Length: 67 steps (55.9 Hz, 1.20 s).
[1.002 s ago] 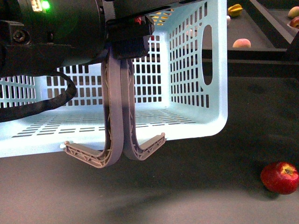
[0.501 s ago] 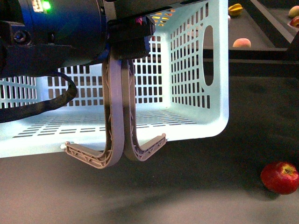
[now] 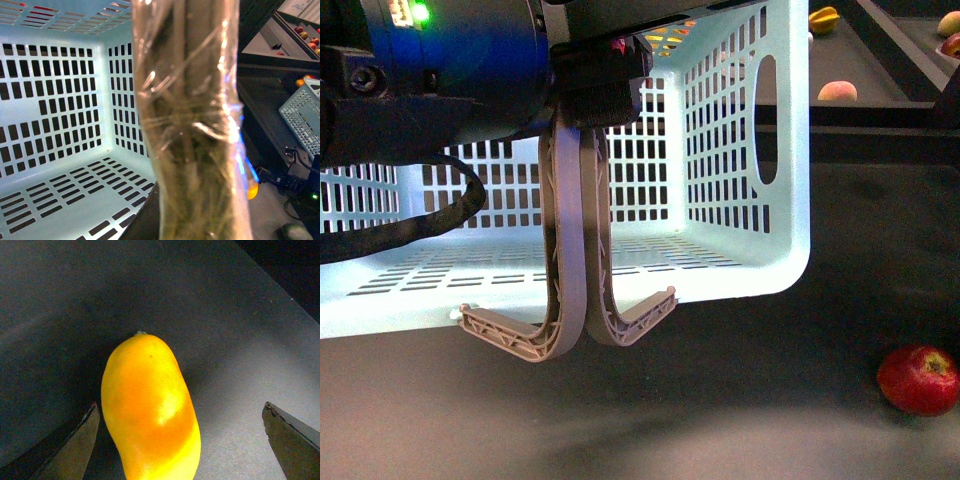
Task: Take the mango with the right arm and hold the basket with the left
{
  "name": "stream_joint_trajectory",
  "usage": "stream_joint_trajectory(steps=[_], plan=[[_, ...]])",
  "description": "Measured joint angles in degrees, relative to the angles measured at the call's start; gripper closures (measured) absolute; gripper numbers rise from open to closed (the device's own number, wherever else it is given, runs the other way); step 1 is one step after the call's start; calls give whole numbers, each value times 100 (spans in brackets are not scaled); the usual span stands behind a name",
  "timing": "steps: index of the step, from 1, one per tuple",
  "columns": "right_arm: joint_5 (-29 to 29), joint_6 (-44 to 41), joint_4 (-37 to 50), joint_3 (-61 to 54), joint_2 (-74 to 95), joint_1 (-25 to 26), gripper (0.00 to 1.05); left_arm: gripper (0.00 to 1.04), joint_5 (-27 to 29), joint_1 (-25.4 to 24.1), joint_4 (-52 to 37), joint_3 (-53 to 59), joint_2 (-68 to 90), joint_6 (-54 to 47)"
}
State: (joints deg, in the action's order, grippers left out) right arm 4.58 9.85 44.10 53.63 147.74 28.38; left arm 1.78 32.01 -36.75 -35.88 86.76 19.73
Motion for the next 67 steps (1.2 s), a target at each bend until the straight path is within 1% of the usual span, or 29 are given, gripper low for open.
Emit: stream_joint_trajectory(steps=[14, 26, 49, 51, 60, 64, 67], plan=[[96, 81, -192, 503, 461, -131, 8, 100, 9, 0, 0, 0, 0, -2], [55, 103, -446, 846, 717, -254, 8, 100, 7, 0, 0, 0, 0, -2], [55, 87, -560, 975, 883, -229, 8, 100, 7, 0, 0, 0, 0, -2], [57, 90, -560, 975, 890, -223, 10, 100, 7, 0, 2, 0, 0, -2], [55, 68, -560, 975, 922, -186, 30, 100, 4, 0, 0, 0, 0, -2], [52, 52, -557, 975, 922, -166, 36, 100, 4, 0, 0, 0, 0, -2], [52, 48, -544, 970, 922, -157, 38, 100, 7, 0, 0, 0, 0, -2]])
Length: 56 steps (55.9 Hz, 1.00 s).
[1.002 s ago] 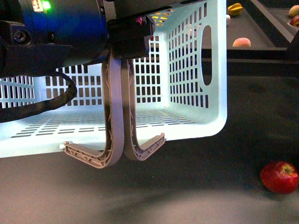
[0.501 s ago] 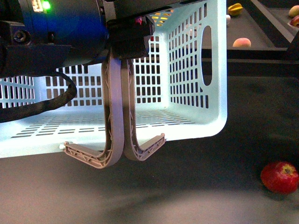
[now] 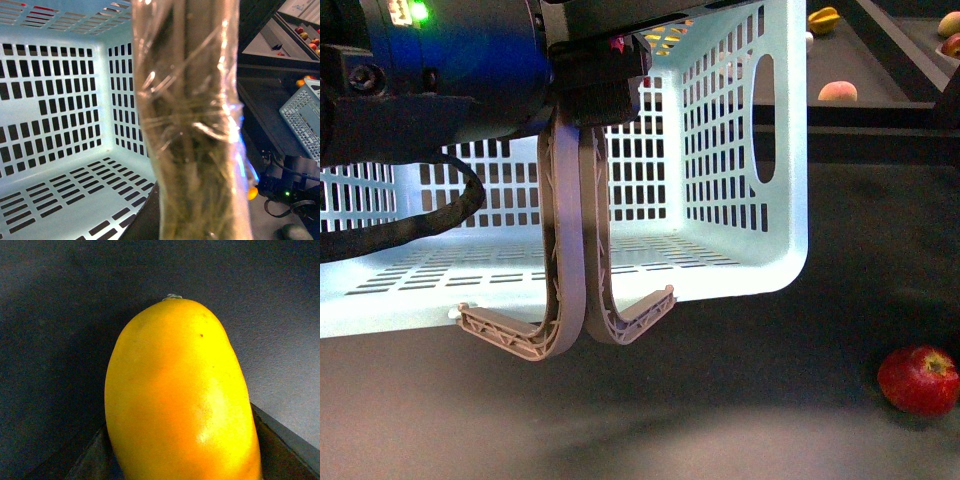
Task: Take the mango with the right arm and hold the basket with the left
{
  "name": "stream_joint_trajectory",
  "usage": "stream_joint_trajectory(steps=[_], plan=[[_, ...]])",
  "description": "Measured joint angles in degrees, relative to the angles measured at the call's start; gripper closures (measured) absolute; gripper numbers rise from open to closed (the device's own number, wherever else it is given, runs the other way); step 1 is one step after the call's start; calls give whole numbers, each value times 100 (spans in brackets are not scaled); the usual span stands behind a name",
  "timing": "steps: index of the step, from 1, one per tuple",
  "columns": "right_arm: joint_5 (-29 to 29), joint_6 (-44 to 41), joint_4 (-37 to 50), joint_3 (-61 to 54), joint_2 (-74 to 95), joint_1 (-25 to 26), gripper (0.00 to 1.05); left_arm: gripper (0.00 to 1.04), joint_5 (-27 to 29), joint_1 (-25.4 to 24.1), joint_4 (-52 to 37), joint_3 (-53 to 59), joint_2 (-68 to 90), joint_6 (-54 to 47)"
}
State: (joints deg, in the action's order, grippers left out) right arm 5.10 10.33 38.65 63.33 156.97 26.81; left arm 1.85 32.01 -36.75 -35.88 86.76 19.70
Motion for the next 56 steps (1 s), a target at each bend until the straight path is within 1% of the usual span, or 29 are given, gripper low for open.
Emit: stream_joint_trajectory(steps=[6, 13, 21, 30, 46, 56], plan=[[-15, -4, 31, -48, -15, 24, 40, 100, 0, 0, 0, 0, 0, 0], [-101, -4, 39, -199, -131, 26, 41, 100, 0, 0, 2, 0, 0, 0], [-358, 39, 50, -503, -514, -24, 41, 100, 2, 0, 0, 0, 0, 0], [-754, 164, 52, -883, -1355, -212, 41, 100, 0, 0, 0, 0, 0, 0], [-1655, 382, -63, -1620, -3370, -898, 41, 100, -7, 0, 0, 0, 0, 0], [-2267, 479, -295, -2044, -4612, -1502, 41, 100, -2, 0, 0, 0, 0, 0]])
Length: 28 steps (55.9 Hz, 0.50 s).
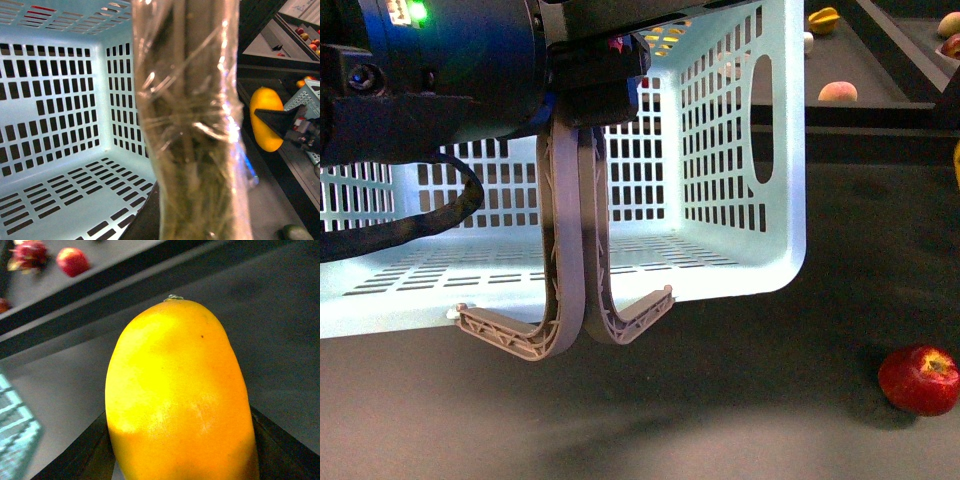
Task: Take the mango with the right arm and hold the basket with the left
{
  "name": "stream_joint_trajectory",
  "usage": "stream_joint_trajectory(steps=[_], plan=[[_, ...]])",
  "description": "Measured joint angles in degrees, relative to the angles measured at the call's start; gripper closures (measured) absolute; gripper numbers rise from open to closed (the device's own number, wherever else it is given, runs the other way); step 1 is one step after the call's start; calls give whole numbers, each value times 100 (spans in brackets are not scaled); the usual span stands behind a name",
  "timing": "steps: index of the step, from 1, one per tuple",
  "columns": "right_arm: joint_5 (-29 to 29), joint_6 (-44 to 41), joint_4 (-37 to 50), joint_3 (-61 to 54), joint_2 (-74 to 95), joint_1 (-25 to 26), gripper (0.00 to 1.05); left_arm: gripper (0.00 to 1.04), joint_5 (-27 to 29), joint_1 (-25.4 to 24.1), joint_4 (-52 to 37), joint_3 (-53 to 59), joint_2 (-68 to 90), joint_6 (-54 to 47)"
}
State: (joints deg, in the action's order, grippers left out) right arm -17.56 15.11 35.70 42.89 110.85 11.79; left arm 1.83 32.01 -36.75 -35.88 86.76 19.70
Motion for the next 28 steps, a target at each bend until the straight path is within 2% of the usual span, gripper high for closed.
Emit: stream_joint_trajectory(steps=[18, 28], plan=[[-796, 153, -166, -306, -1606, -1335, 41, 100, 7, 0, 0, 0, 0, 0], [-774, 225, -146, -321, -1714, -1910, 41, 100, 2, 0, 0, 0, 0, 0]])
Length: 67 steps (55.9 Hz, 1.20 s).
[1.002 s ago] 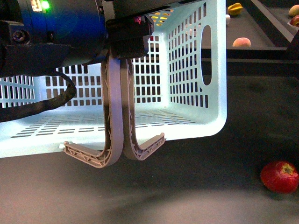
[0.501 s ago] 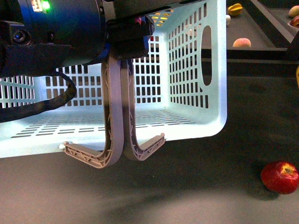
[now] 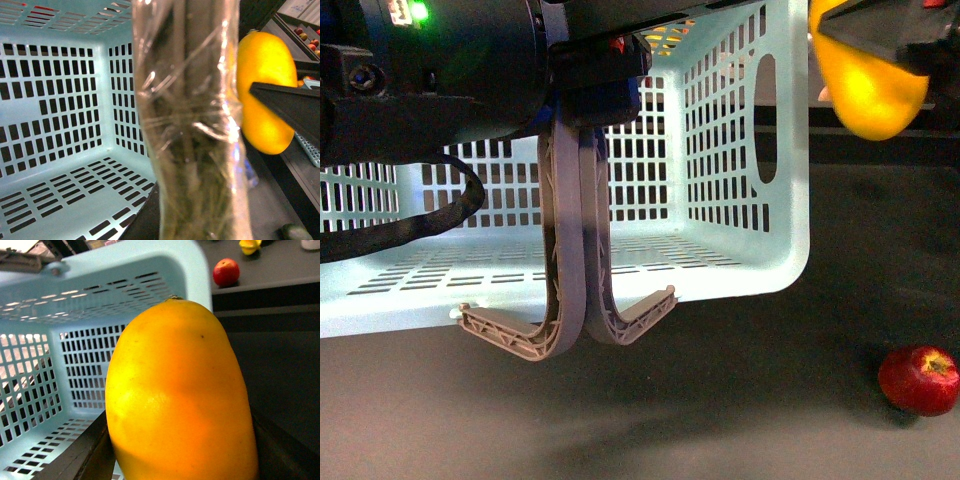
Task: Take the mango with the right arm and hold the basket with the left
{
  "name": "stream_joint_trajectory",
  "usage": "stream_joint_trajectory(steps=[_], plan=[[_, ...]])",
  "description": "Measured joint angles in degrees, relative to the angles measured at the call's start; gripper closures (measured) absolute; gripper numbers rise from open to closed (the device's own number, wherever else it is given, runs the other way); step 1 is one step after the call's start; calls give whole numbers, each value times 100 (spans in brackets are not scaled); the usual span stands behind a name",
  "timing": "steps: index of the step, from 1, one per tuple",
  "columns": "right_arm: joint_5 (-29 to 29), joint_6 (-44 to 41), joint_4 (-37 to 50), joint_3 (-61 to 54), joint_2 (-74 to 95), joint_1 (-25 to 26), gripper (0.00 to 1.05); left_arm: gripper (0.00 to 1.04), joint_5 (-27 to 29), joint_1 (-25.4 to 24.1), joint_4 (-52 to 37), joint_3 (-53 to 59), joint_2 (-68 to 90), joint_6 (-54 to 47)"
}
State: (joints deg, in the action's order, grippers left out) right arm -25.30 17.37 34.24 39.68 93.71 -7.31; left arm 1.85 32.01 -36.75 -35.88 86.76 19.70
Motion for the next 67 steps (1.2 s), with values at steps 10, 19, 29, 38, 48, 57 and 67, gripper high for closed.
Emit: stream_joint_trajectory(steps=[10, 19, 29, 38, 48, 57, 67], plan=[[164, 114, -4, 203, 321, -448, 41, 100, 2, 0, 0, 0, 0, 2], [361, 149, -31, 498, 671, -739, 41, 100, 4, 0, 0, 0, 0, -2], [586, 243, -144, 944, 1156, -1012, 41, 100, 2, 0, 0, 0, 0, 0], [708, 286, -173, 1130, 1314, -1108, 35, 100, 0, 0, 0, 0, 0, 4], [680, 411, -63, 1117, 1185, -1152, 6, 100, -4, 0, 0, 0, 0, -9], [612, 407, -52, 833, 555, -1102, 8, 100, -13, 2, 2, 44, 2, 28], [603, 308, -227, 111, -658, -758, 8, 100, 11, 2, 2, 44, 0, 4]])
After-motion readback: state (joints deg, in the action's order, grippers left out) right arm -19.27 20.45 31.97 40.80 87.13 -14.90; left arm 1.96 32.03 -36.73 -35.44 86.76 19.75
